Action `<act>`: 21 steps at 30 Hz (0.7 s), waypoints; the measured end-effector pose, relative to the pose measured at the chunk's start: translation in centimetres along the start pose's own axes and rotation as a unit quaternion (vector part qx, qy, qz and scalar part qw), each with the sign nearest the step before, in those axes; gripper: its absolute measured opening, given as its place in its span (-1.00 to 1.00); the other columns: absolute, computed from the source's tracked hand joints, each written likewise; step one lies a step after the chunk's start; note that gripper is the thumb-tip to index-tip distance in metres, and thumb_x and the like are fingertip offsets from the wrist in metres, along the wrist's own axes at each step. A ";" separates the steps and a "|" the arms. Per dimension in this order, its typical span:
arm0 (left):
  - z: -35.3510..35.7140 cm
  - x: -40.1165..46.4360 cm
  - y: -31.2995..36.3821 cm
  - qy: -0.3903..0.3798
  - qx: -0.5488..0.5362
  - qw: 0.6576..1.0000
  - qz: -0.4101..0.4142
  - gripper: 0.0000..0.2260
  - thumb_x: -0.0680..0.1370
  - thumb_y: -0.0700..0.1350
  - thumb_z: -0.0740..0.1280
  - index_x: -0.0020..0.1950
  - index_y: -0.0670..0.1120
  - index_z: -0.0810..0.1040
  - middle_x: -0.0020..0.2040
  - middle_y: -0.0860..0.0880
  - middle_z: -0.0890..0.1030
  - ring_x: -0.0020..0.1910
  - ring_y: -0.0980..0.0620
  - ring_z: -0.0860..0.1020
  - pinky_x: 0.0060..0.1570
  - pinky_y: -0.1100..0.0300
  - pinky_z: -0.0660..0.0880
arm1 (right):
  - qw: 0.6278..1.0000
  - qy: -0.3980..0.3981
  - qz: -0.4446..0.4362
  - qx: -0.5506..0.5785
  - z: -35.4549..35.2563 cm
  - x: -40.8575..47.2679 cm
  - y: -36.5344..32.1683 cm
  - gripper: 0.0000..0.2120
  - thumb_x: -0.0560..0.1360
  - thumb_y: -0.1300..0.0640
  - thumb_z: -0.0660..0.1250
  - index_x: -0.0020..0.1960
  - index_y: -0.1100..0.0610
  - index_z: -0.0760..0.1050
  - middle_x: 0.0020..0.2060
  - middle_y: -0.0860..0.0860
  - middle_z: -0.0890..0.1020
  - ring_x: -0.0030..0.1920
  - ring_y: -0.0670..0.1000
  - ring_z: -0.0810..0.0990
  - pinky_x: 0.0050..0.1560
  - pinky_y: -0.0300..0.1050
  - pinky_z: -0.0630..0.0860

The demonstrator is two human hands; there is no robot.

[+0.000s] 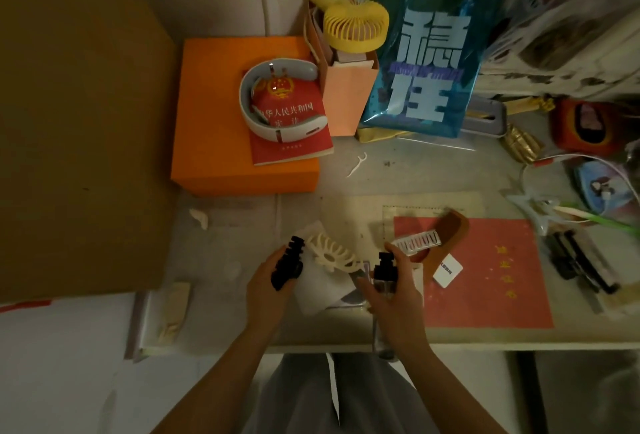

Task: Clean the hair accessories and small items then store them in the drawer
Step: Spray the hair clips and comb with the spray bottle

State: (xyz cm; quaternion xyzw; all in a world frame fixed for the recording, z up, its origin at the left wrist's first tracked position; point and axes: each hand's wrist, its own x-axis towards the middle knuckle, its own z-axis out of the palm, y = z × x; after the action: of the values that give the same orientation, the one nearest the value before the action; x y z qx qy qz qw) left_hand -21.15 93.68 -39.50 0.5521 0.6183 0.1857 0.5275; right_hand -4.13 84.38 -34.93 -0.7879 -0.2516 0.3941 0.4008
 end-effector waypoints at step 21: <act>-3.8 -0.8 21.0 0.017 -0.197 0.955 0.222 -0.48 0.46 -0.26 0.42 0.34 0.10 0.41 0.12 0.19 0.58 0.09 0.31 0.54 -0.08 0.41 0.52 | 0.981 0.012 -0.179 0.080 -4.8 0.9 -13.1 -0.42 0.46 0.16 0.43 0.34 -0.21 0.26 -0.13 -0.08 0.59 -0.15 -0.10 0.63 -0.18 0.00 0.65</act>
State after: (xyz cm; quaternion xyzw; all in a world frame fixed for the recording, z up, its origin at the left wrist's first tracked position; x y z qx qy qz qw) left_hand -14.30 101.08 -20.65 0.5576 0.4406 0.4254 0.5604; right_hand -0.73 90.21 -22.70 -0.7002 -0.3514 0.3258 0.5293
